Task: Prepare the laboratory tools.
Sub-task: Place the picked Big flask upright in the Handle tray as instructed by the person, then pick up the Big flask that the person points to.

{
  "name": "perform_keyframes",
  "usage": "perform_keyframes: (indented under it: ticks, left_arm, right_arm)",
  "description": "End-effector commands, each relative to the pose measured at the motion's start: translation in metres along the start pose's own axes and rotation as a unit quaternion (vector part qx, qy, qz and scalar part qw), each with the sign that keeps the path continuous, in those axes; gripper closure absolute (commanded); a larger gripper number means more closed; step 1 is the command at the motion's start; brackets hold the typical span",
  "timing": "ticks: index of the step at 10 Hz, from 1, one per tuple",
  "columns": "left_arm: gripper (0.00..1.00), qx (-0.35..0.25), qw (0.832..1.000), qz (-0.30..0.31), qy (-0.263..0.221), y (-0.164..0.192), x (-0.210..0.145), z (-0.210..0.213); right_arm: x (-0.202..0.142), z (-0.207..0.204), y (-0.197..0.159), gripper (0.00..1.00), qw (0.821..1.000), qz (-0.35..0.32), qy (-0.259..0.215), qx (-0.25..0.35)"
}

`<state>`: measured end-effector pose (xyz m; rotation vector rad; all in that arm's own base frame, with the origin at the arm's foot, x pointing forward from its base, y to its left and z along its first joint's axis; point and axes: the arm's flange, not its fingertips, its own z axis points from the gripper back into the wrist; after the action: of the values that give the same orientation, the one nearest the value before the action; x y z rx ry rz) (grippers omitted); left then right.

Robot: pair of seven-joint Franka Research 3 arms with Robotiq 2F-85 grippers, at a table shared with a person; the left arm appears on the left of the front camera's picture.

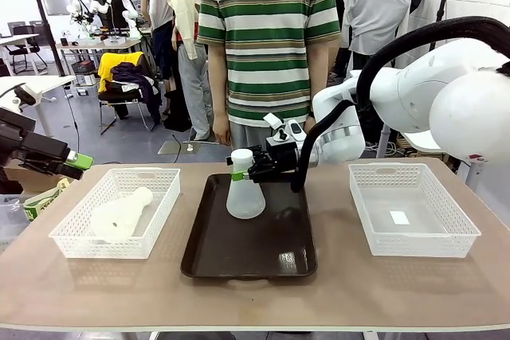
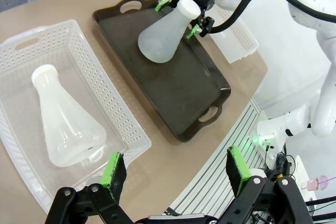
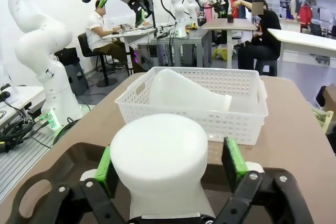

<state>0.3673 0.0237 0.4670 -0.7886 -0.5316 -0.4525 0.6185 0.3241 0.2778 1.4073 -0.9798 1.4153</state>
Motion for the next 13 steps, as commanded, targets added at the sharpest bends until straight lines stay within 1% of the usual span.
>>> perform_keyframes:
  ticks: [1,3,4,5,13]
  left_arm:
    - [0.0,-0.01,1.0,-0.008,-0.01,0.002,-0.001,0.0]
    - [0.0,-0.01,1.0,-0.008,-0.01,0.002,-0.001,0.0]
    - [0.0,-0.01,1.0,-0.008,-0.01,0.002,-0.001,0.0]
    - [0.0,-0.01,1.0,-0.008,-0.01,0.002,-0.001,0.0]
    - [0.0,-0.01,1.0,-0.008,-0.01,0.002,-0.001,0.0]
  right_arm:
    - [0.006,0.01,0.011,0.0,1.0,0.001,0.017,-0.004]
    - [0.01,0.015,0.016,0.0,1.0,0.003,0.028,-0.013]
    - [0.01,0.015,0.015,0.0,0.999,-0.013,0.035,-0.017]
    - [0.006,0.012,0.003,0.0,1.0,0.002,0.01,-0.009]
    - [0.006,0.012,0.003,0.0,1.0,0.002,0.01,-0.009]
